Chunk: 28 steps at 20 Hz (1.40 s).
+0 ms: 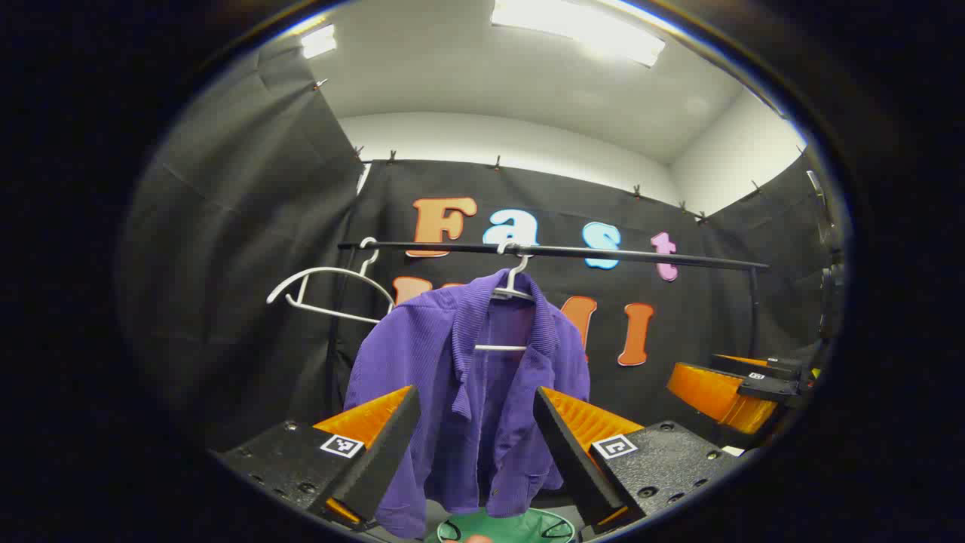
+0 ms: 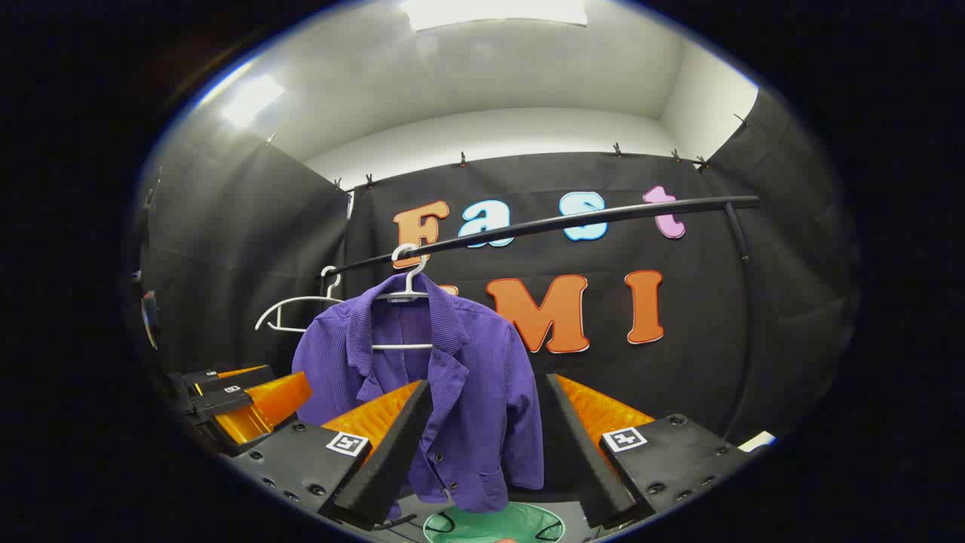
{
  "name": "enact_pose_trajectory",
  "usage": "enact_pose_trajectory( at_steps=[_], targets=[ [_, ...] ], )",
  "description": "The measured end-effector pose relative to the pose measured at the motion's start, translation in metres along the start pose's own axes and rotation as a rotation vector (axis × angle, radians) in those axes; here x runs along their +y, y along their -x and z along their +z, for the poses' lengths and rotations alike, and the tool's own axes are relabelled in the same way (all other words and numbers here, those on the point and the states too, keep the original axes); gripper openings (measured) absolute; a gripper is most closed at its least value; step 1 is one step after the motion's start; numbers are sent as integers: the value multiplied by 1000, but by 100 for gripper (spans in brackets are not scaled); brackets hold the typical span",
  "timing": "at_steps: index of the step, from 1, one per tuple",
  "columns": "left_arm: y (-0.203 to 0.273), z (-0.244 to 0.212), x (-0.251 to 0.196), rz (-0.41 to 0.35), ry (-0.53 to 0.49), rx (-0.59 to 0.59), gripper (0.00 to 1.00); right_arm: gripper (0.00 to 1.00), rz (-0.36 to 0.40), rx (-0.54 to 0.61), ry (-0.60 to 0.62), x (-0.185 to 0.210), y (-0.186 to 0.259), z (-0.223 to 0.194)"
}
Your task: Grasp the clothes on the hanger with both hands and then place them into the laundry hamper below.
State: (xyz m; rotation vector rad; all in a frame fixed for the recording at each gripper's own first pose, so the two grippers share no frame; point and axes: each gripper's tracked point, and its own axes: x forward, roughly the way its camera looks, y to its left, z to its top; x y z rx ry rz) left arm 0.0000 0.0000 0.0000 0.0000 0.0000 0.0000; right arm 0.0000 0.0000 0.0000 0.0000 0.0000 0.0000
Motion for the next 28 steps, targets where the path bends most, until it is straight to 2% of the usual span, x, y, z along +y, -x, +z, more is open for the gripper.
enact_pose_trajectory(
  at_steps=[1,2,3,4,5,6,7,10,13,14,16,18,20,21,23,24,26,28],
  targets=[
    [0,-7,-2,34,-10,4,95,97,26,3,-2,-7,-5,-5],
    [-2,-12,-2,70,-29,7,91,97,44,4,-2,-17,-8,-9],
    [-4,-18,0,108,-48,17,91,94,52,11,-3,-26,-12,-14],
    [-4,-20,-2,132,-56,23,91,97,59,24,-3,-34,-15,-19],
    [-7,-21,-5,135,-49,21,95,97,59,32,-3,-41,-18,-24],
    [-8,-24,-13,121,-37,22,93,94,50,43,-5,-48,-19,-26],
    [-11,-28,-19,103,-30,18,92,97,41,45,-11,-54,-21,-29],
    [-25,-35,-30,48,-40,38,92,97,-17,55,-21,-68,-25,-32],
    [-39,-37,-34,21,-31,28,99,98,-28,59,-19,-69,-30,-35],
    [-42,-39,-36,10,-30,27,92,98,-34,57,-20,-70,-31,-36],
    [-47,-38,-34,2,-41,21,92,98,-47,57,-19,-70,-33,-36],
    [-49,-37,-31,4,-42,9,95,98,-42,56,-20,-66,-36,-37],
    [-50,-35,-27,5,-38,6,92,98,-40,55,-19,-64,-38,-39],
    [-50,-35,-24,9,-42,6,95,98,-38,51,-17,-62,-41,-39],
    [-49,-31,-17,18,-53,3,95,97,-30,46,-18,-56,-47,-40],
    [-48,-28,-14,20,-56,-4,92,97,-19,44,-23,-50,-50,-40],
    [-45,-24,-8,24,-60,-13,95,97,15,37,-27,-35,-60,-43],
    [-44,-21,-2,32,-55,-15,92,97,52,42,-33,-18,-72,-52]
  ],
)
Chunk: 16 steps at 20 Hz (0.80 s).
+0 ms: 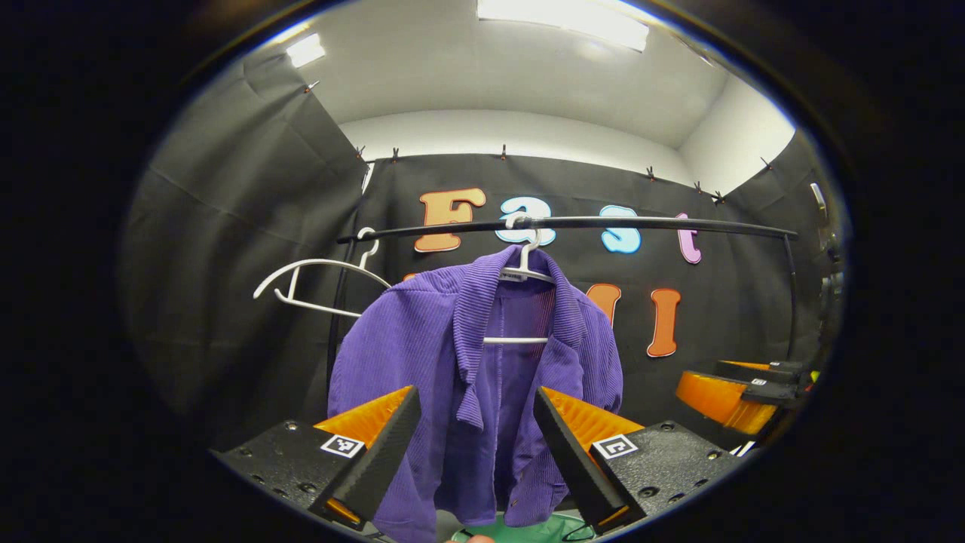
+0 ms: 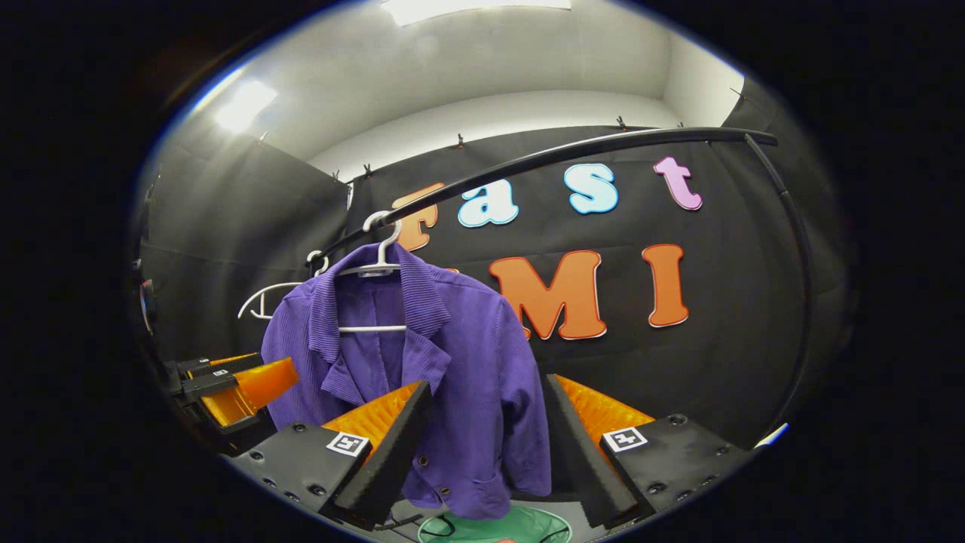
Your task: Grasp the clothes on the hanger with both hands and then place them into the laundry hamper below.
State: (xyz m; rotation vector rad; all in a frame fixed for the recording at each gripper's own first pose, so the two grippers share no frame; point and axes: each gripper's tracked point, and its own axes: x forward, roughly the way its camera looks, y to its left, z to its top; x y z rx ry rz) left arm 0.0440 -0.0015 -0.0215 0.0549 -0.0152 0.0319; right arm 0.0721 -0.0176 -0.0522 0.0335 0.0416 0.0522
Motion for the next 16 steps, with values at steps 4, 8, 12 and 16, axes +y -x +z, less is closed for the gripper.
enact_pose_trajectory(
  at_steps=[4,8,12,16],
  targets=[
    [4,6,13,7,30,-11,92,94,70,19,-14,41,-42,-14],
    [16,7,32,-4,41,-3,92,98,39,35,9,66,-89,-32],
    [31,3,53,-32,57,28,92,93,-37,68,10,80,-135,-59],
    [36,3,66,-66,41,38,95,98,-157,83,13,71,-167,-87]
  ],
)
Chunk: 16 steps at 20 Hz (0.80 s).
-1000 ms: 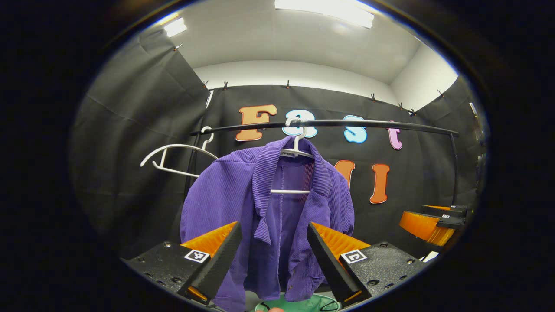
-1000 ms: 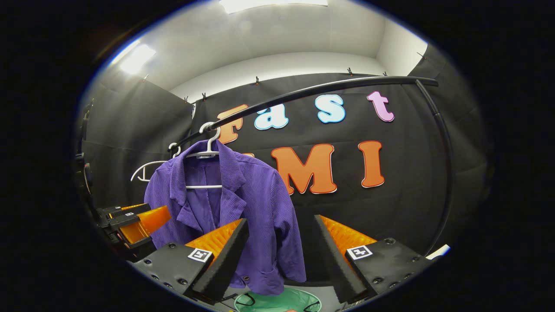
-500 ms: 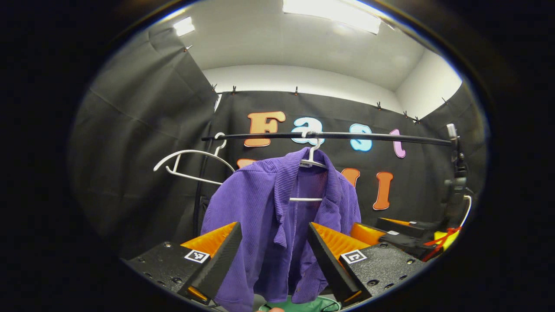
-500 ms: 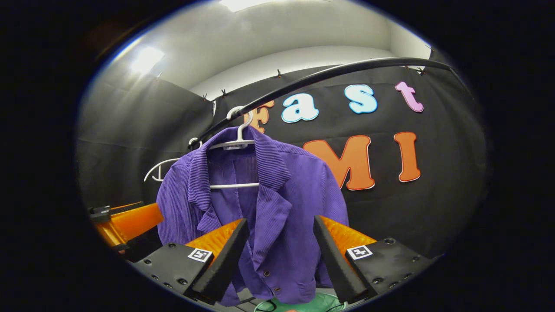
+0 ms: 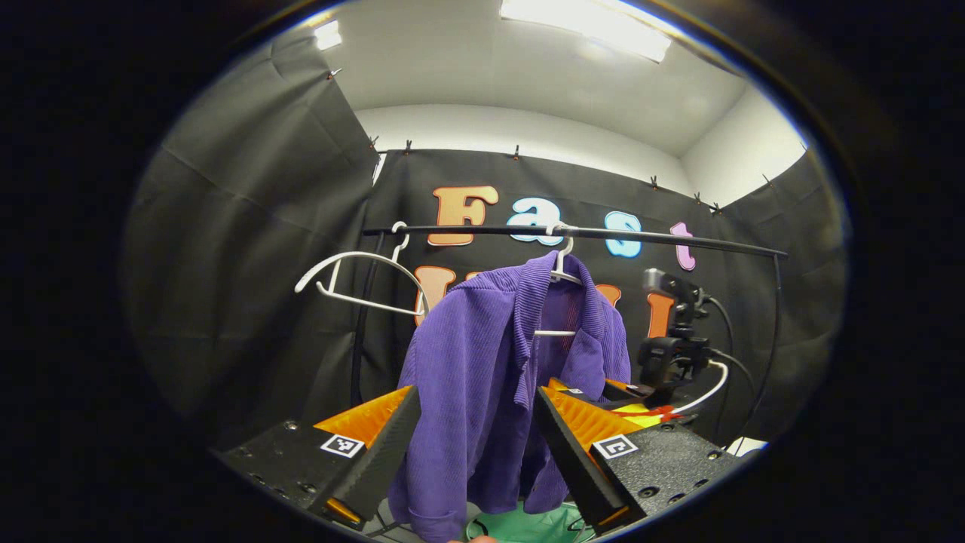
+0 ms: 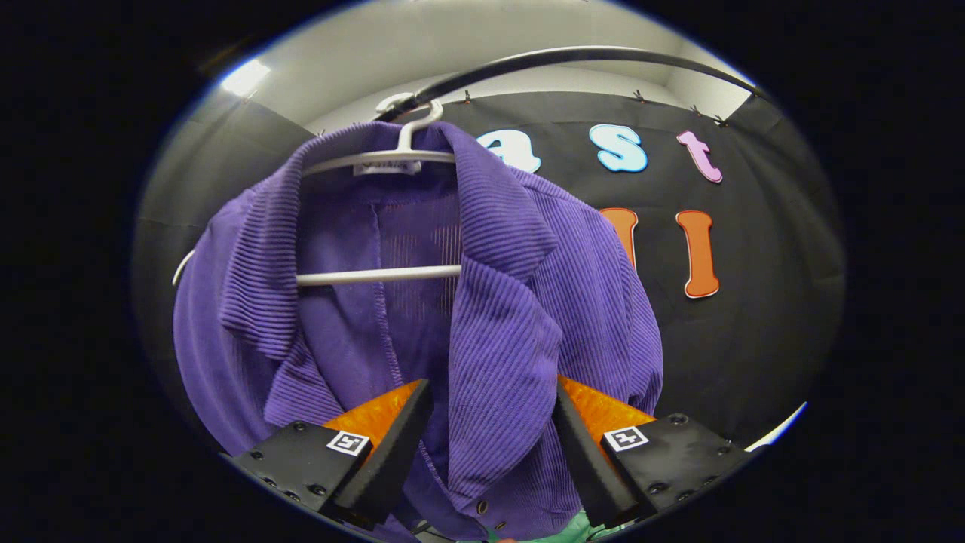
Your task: Grasp the clothes on the hanger with both hands and then place them into the laundry hamper below.
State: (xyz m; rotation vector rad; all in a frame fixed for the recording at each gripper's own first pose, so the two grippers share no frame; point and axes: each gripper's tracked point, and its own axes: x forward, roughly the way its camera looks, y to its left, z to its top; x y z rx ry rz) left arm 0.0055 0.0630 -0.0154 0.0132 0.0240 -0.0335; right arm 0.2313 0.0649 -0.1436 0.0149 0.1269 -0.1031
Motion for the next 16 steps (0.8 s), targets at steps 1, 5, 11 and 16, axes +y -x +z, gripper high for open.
enact_pose_trajectory(
  at_steps=[1,5,11,16],
  targets=[
    [0,-1,1,-1,3,2,92,98,-35,-1,1,-7,-7,-3],
    [7,-5,1,45,22,0,95,98,-134,-25,-5,-58,-19,6],
    [2,-20,-30,76,19,12,95,42,-24,-40,-12,-108,-23,32],
    [-33,-45,-68,79,22,20,95,6,152,-152,26,-110,41,93]
  ],
)
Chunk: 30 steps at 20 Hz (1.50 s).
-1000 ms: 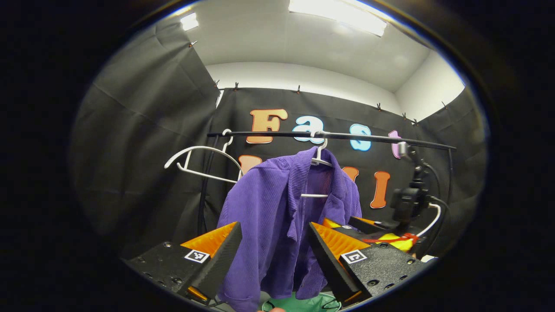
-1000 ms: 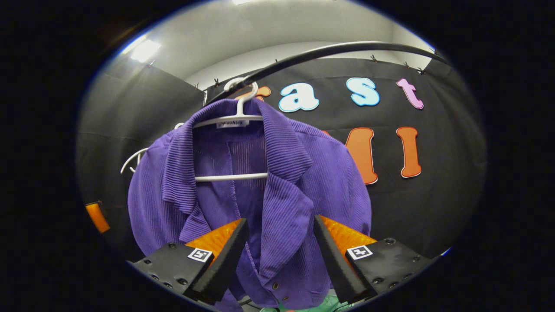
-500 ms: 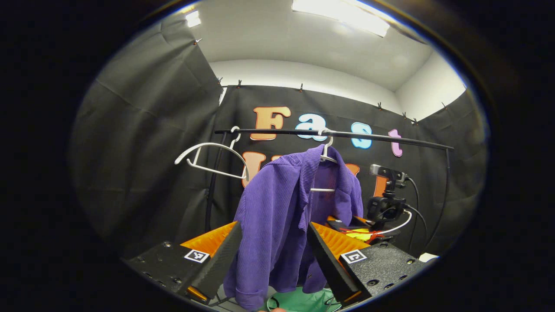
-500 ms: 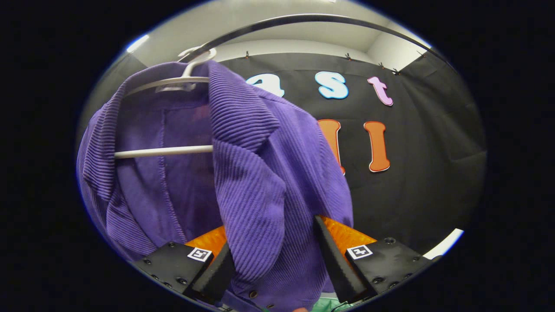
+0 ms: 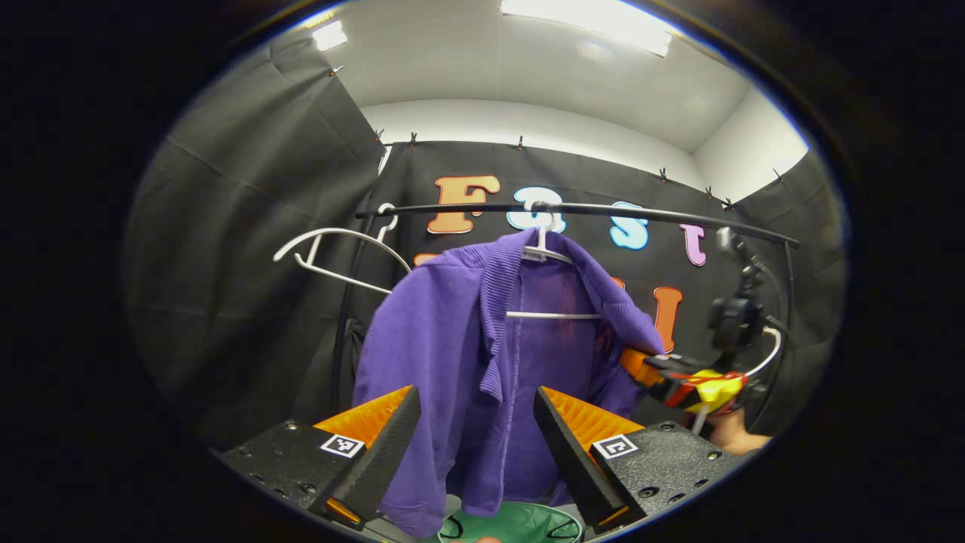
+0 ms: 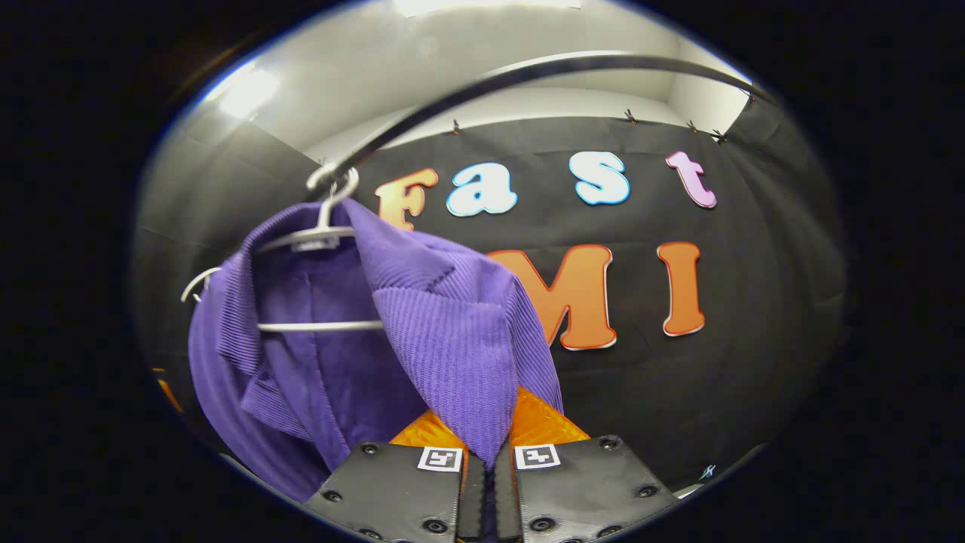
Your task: Grasp the clothes on the hanger with both hands and then place them into the laundry hamper below.
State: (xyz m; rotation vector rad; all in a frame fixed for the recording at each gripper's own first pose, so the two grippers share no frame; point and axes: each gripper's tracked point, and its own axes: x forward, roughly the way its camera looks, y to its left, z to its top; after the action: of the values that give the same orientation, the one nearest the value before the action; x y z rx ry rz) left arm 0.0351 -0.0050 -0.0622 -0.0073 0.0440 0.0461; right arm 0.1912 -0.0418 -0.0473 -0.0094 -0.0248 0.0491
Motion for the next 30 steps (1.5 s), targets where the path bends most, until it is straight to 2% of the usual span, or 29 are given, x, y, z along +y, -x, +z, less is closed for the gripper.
enact_pose_trajectory(
  at_steps=[1,2,3,7,8,9,11,12,13,15,17,19,20,22,24,26,27,29,30],
  targets=[
    [-10,-8,-7,1,-3,3,95,6,37,-26,6,2,16,17],
    [-21,-14,-12,7,-8,4,95,12,69,-46,16,6,33,24],
    [-32,-19,-14,28,-16,0,95,12,96,-61,27,6,45,32],
    [-74,-26,1,170,-62,-56,95,12,194,-94,52,14,70,59],
    [-85,-27,5,201,-77,-72,91,12,210,-105,56,15,75,64],
    [-95,-28,9,219,-94,-86,99,12,221,-109,57,17,75,66],
    [-103,-26,19,270,-123,-119,91,12,238,-103,36,19,78,62],
    [-103,-22,26,304,-128,-145,99,12,245,-98,16,19,77,61],
    [-104,-18,35,343,-134,-165,92,12,250,-90,-6,18,75,57],
    [-99,-10,56,413,-144,-186,92,12,249,-69,-22,12,74,53],
    [-91,2,66,423,-147,-208,89,12,246,-55,-23,10,72,48],
    [-75,15,79,445,-206,-223,77,12,243,-52,-47,9,71,44],
    [-68,24,88,459,-257,-232,55,12,236,-54,-58,9,69,43],
    [-61,39,81,404,-317,-235,12,12,212,-54,-58,7,62,40],
    [-49,51,78,357,-333,-234,10,12,195,-61,-56,9,65,40],
    [-33,75,79,356,-350,-251,10,12,183,-63,-54,7,64,40],
    [-29,89,78,357,-351,-273,5,12,175,-65,-48,4,62,41],
    [-26,119,82,361,-354,-313,10,12,162,-67,-41,4,61,41],
    [-26,131,85,364,-363,-324,7,12,155,-68,-42,3,61,42]
  ],
)
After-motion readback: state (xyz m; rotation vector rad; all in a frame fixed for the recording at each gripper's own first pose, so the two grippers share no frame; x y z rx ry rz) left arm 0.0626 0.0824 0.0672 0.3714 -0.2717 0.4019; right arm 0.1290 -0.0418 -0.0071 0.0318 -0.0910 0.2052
